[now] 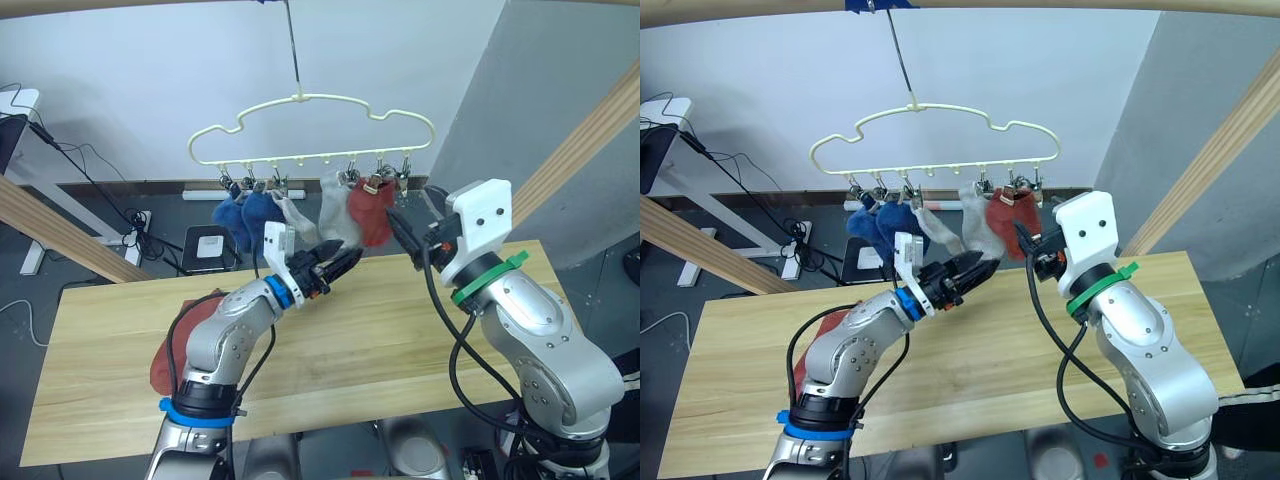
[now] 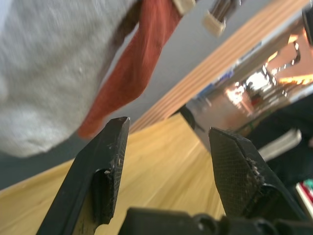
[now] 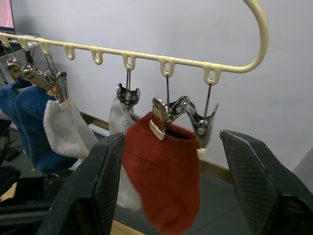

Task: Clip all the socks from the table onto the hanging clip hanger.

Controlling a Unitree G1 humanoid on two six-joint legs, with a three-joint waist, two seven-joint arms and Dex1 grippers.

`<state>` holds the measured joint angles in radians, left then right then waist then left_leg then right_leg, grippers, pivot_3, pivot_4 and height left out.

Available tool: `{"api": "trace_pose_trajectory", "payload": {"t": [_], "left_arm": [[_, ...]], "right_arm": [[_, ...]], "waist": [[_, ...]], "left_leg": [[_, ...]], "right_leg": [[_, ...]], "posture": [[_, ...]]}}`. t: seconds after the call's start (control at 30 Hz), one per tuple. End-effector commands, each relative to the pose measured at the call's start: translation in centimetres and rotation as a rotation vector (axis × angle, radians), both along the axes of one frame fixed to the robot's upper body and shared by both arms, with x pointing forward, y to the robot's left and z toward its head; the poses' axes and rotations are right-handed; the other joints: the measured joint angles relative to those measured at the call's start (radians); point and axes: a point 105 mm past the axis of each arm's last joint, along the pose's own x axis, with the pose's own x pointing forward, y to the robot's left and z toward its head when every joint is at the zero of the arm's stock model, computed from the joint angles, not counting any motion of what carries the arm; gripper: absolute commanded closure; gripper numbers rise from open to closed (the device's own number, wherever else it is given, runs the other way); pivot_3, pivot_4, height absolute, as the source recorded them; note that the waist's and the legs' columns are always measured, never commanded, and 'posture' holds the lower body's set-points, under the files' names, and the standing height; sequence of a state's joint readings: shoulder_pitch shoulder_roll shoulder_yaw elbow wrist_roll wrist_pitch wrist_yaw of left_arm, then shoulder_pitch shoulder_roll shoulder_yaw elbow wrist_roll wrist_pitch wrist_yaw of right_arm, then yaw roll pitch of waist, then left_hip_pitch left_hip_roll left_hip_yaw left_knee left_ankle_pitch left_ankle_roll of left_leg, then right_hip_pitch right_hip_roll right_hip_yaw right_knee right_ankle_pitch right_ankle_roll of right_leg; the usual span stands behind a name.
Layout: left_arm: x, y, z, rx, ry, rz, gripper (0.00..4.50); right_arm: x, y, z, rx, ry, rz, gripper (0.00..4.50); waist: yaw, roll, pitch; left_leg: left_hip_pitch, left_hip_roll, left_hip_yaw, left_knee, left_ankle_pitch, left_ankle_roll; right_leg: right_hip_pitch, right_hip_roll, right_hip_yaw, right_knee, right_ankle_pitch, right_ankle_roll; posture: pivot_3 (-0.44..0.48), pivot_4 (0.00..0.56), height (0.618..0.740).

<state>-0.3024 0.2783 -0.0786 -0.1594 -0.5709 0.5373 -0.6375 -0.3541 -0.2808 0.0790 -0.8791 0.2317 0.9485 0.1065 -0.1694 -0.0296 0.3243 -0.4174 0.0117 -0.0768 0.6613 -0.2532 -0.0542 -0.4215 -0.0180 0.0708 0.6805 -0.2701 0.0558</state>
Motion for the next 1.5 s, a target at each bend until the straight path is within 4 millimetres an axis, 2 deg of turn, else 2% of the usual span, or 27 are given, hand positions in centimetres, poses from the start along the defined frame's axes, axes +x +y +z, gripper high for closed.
{"api": "trace_pose_trajectory", "payload": {"t": [0.03,0.3,0.5,0.57,0.6,0.9,1.2,1.5], "left_arm": [[-1.8,-0.3,1.3,0.038,-0.1,-0.094,1.66],[-3.9,0.7,3.3,0.098,-0.229,-0.205,1.66],[-3.8,1.1,5.7,0.085,-0.294,-0.199,1.66],[-3.7,1.0,6.8,0.059,-0.311,-0.202,1.64],[-3.7,1.0,7.0,0.056,-0.318,-0.201,1.64],[-3.5,1.1,8.9,0.07,-0.377,-0.185,1.64],[-3.6,1.0,9.4,0.083,-0.393,-0.187,1.64],[-3.4,1.0,9.5,0.086,-0.4,-0.185,1.64]], "right_arm": [[-0.1,-0.5,0.8,-0.005,-0.054,-0.041,1.24],[1.2,-0.9,0.5,0.012,-0.044,-0.116,1.24],[2.3,-1.2,0.2,0.05,-0.017,-0.178,1.24],[2.6,-1.3,0.0,0.059,-0.009,-0.193,1.64],[2.7,-1.3,0.0,0.064,-0.007,-0.197,2.14],[3.3,-0.6,-0.3,0.076,0.02,-0.198,2.14],[4.4,0.5,-0.6,0.091,0.036,-0.191,2.14],[5.5,0.4,-0.2,0.118,0.01,-0.222,2.14]], "waist": [[0.001,0.0,0.0],[0.002,0.0,0.0],[0.003,0.0,0.0],[0.004,0.0,0.0],[0.004,0.0,0.0],[0.004,0.0,0.0],[0.004,0.0,0.0],[0.003,0.0,0.0]], "left_leg": [[0.0,0.0,0.0,0.0,0.0,0.0],[0.0,0.001,0.0,0.0,0.0,0.0],[0.0,0.001,0.0,0.0,0.0,0.0],[0.0,0.001,0.0,0.0,0.0,0.0],[0.0,0.001,0.0,0.001,0.0,0.0],[0.0,0.001,0.0,0.001,0.0,0.0],[0.0,0.001,0.0,0.0,0.0,0.0],[0.0,0.001,0.0,0.001,0.0,0.0]], "right_leg": [[0.0,0.0,0.0,0.0,0.0,0.0],[0.0,-0.001,0.0,0.0,0.0,0.0],[0.0,-0.001,0.0,0.0,0.0,0.0],[0.0,-0.001,0.0,0.0,0.0,0.0],[0.0,-0.002,0.0,0.0,0.0,0.0],[0.0,-0.001,0.0,0.0,0.0,0.0],[0.0,-0.001,0.0,0.0,0.0,0.0],[0.0,-0.001,0.0,0.001,0.0,0.0]], "posture": [[-0.284,0.282,0.74],[-0.271,0.282,0.74],[-0.265,0.283,0.74],[-0.261,0.281,0.74],[-0.261,0.281,0.74],[-0.259,0.278,0.74],[-0.249,0.274,0.74],[-0.245,0.273,0.74]]}}
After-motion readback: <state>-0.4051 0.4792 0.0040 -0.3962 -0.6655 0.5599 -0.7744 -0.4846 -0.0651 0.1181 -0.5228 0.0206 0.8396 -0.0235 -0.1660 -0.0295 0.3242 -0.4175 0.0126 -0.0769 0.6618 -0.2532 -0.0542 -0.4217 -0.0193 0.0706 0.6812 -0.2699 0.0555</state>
